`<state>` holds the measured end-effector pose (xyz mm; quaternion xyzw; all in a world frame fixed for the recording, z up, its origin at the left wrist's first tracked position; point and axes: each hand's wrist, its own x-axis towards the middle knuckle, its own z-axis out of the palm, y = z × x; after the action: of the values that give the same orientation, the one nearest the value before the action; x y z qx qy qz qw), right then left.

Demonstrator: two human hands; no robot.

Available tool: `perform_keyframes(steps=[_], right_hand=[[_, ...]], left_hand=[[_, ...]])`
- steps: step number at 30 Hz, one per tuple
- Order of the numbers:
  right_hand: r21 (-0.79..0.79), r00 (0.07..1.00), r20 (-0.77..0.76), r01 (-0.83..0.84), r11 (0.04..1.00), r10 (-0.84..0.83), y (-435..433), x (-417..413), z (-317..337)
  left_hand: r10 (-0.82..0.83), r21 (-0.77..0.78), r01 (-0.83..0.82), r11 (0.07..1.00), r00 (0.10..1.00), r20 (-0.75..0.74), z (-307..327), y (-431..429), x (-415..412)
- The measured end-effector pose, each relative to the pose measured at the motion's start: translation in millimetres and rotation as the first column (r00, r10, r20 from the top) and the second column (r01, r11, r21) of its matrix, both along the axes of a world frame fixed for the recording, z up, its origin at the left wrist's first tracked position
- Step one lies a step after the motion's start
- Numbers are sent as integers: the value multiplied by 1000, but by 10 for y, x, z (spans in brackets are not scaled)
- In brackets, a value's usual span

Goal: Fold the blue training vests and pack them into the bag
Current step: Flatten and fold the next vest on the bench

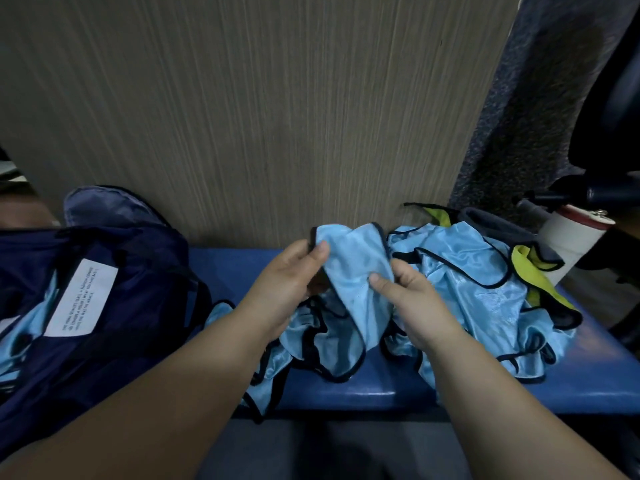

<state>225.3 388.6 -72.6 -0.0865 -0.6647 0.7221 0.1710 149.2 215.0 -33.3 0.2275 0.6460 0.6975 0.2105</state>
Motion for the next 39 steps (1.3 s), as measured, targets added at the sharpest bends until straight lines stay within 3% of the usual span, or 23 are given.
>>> perform_keyframes(steps=[3, 5, 7, 9, 14, 17, 20, 22, 25, 29, 32, 34, 36, 39], right_hand=[[-206, 991, -42, 116, 972, -127, 64, -18, 42], [-328, 972, -41, 204, 922, -230, 146, -27, 65], [-413, 944, -39, 283, 866, -327, 237, -19, 98], [-461, 920, -44, 327, 825, -389, 312, 5, 132], [-455, 869, -14, 435, 777, -495, 442, 83, 199], [-320, 827, 38, 542, 777, -561, 481, 104, 204], [-140, 824, -8, 560, 816, -567, 466, 109, 199], [-28, 863, -26, 505, 863, -505, 386, 90, 188], [228, 923, -30, 380, 896, -384, 201, 39, 154], [434, 994, -39, 107, 895, -100, -78, 18, 124], [438, 999, -5, -42, 898, 49, -205, 23, 87], [439, 995, 14, -97, 893, 101, -201, 23, 68], [376, 992, -4, -114, 920, 124, -148, 26, 74], [243, 997, -71, -19, 970, 37, -69, 51, 115]], left_hand=[[-50, -343, -42, 938, 966, -255, -172, -40, -115], [-187, -658, -164, 735, 884, -429, -336, -91, -215], [-357, -830, -220, 513, 825, -439, -521, -162, -275], [-406, -869, -184, 459, 826, -390, -730, -245, -358], [-194, -727, -260, 635, 858, -476, -836, -327, -465], [-64, -661, -394, 638, 829, -556, -746, -360, -496], [86, -603, -412, 683, 865, -494, -598, -354, -521], [97, -524, -319, 790, 908, -407, -481, -289, -466], [-33, -360, -106, 927, 933, -359, -247, -132, -281], [-163, -230, 97, 968, 944, -287, -58, 105, -71], [-123, -237, 67, 969, 965, -231, -36, 184, -45], [-69, -300, -20, 954, 957, -281, -71, 157, -99], [-37, -367, -109, 924, 928, -370, -99, 113, -148], [130, -342, -266, 901, 919, -372, -73, 39, -234]])
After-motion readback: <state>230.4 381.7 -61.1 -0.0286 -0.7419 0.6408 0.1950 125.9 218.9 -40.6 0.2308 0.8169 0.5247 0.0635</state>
